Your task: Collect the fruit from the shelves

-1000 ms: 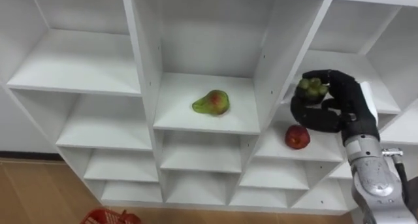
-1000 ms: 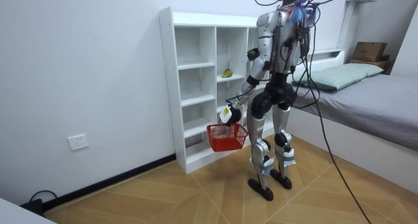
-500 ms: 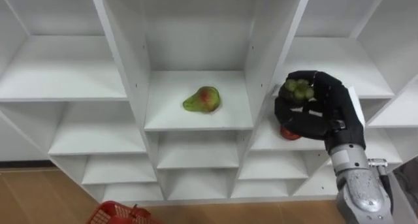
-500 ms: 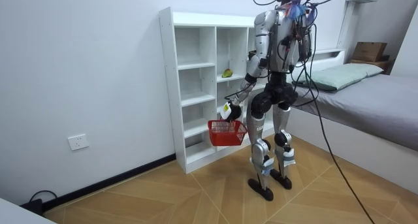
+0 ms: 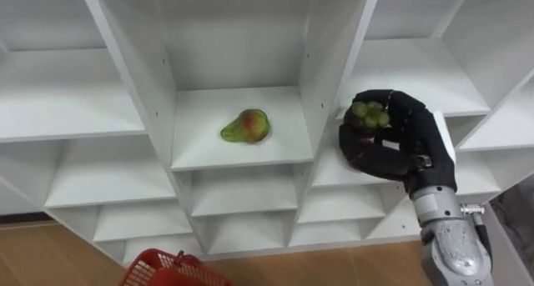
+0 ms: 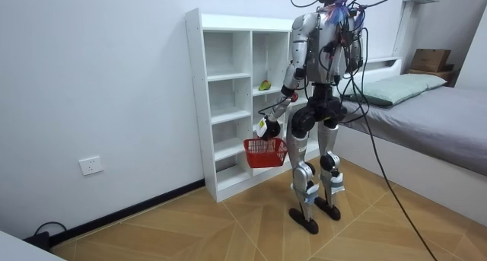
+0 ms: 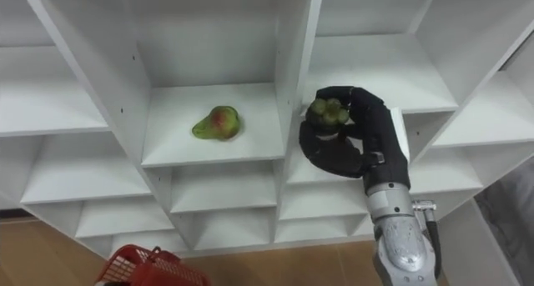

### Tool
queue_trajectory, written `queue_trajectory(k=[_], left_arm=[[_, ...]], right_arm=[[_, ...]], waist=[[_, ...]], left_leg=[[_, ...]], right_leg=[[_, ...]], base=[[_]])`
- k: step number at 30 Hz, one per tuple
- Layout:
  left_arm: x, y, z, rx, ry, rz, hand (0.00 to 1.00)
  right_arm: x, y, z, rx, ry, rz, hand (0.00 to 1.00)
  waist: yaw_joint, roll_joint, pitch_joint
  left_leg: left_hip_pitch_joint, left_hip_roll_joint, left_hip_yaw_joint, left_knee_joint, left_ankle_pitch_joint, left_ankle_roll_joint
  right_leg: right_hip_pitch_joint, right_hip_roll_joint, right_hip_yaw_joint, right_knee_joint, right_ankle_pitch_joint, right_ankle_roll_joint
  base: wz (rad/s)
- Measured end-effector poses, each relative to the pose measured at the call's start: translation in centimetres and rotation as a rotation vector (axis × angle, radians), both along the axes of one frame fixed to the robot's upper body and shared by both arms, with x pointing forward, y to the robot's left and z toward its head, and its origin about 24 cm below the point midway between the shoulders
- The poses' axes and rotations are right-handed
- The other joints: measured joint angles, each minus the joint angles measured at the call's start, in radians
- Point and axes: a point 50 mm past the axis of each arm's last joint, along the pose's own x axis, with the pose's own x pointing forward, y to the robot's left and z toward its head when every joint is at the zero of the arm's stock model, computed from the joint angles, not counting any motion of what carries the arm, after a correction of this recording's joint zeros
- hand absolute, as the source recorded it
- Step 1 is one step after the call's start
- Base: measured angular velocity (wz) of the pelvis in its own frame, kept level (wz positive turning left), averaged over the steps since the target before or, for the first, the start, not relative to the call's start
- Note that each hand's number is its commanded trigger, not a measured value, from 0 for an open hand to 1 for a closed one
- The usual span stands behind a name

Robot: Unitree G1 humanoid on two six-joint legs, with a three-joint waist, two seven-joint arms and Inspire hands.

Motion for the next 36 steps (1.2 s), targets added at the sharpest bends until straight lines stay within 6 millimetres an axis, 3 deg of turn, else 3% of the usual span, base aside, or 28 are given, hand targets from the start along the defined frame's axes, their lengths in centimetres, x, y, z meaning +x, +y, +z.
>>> queue_trajectory(k=[2, 5, 7, 9, 17, 22, 28, 30, 36], left_arm=[[0.0, -0.1, 0.0, -0.004, 0.000, -0.002, 1.00], [0.2, -0.2, -0.1, -0.014, 0.005, -0.010, 1.00], [0.3, -0.3, -0.2, -0.026, -0.001, -0.017, 1.00], [0.3, -0.4, -0.3, -0.029, 0.002, -0.018, 1.00], [-0.5, -0.5, -0.6, -0.037, 0.019, -0.013, 1.00], [-0.3, -0.6, -0.6, -0.041, 0.016, -0.020, 1.00], [-0.1, -1.1, -0.6, -0.051, 0.014, -0.047, 1.00], [-0.1, -1.1, -0.6, -0.050, 0.013, -0.050, 1.00], [0.7, -1.2, -0.4, -0.044, -0.003, -0.077, 1.00]], right_arm=[[-0.3, 0.2, -0.6, -0.006, 0.040, 0.031, 1.00], [-2.7, 1.2, -4.1, -0.026, 0.263, 0.096, 1.00], [-3.3, 1.6, -4.5, -0.035, 0.292, 0.127, 1.00], [-3.1, 1.9, -4.1, -0.052, 0.272, 0.139, 1.00], [-1.0, 1.6, 4.0, -0.238, -0.129, 0.052, 1.00], [-1.1, 1.9, 6.1, -0.340, -0.251, -0.004, 1.00], [-0.3, 2.3, 8.6, -0.323, -0.405, -0.042, 1.00], [-0.1, 2.2, 8.2, -0.316, -0.392, -0.044, 1.00], [-0.3, 2.9, 1.8, -0.342, -0.122, 0.042, 1.00]], waist=[[-0.003, -0.001, 0.0006], [0.003, 0.002, 0.0050], [0.004, 0.017, 0.0157], [0.003, 0.025, 0.0185], [-0.001, 0.017, 0.0175], [-0.003, 0.010, 0.0184], [0.000, 0.001, 0.0152], [0.001, -0.003, 0.0153], [0.008, -0.006, 0.0167]], left_leg=[[0.000, 0.000, -0.001, -0.001, 0.000, 0.000], [-0.013, 0.000, 0.000, 0.001, 0.000, 0.000], [-0.030, -0.001, 0.003, 0.006, 0.001, 0.001], [-0.047, -0.001, 0.006, 0.008, 0.002, 0.002], [-0.047, -0.001, 0.004, 0.010, 0.003, 0.001], [-0.060, 0.000, 0.010, 0.011, 0.003, 0.001], [-0.059, 0.004, 0.028, 0.014, 0.003, 0.001], [-0.060, 0.004, 0.027, 0.017, 0.003, 0.001], [-0.059, 0.005, 0.022, 0.018, 0.002, 0.001]], right_leg=[[0.000, 0.000, -0.002, 0.000, 0.000, 0.000], [-0.015, 0.000, -0.002, 0.003, 0.000, 0.000], [-0.036, -0.001, 0.000, 0.009, 0.000, 0.000], [-0.058, -0.001, 0.002, 0.020, 0.000, 0.000], [-0.054, -0.001, -0.003, 0.016, 0.000, 0.000], [-0.067, -0.001, -0.002, 0.018, 0.000, 0.000], [-0.072, 0.001, 0.011, 0.021, 0.001, -0.001], [-0.071, 0.001, 0.008, 0.021, 0.001, -0.001], [-0.066, -0.001, -0.001, 0.018, 0.005, -0.001]], base=[[0.00], [-0.02], [-0.09], [-0.06], [0.01], [-0.01], [-0.08], [0.00], [0.01]])
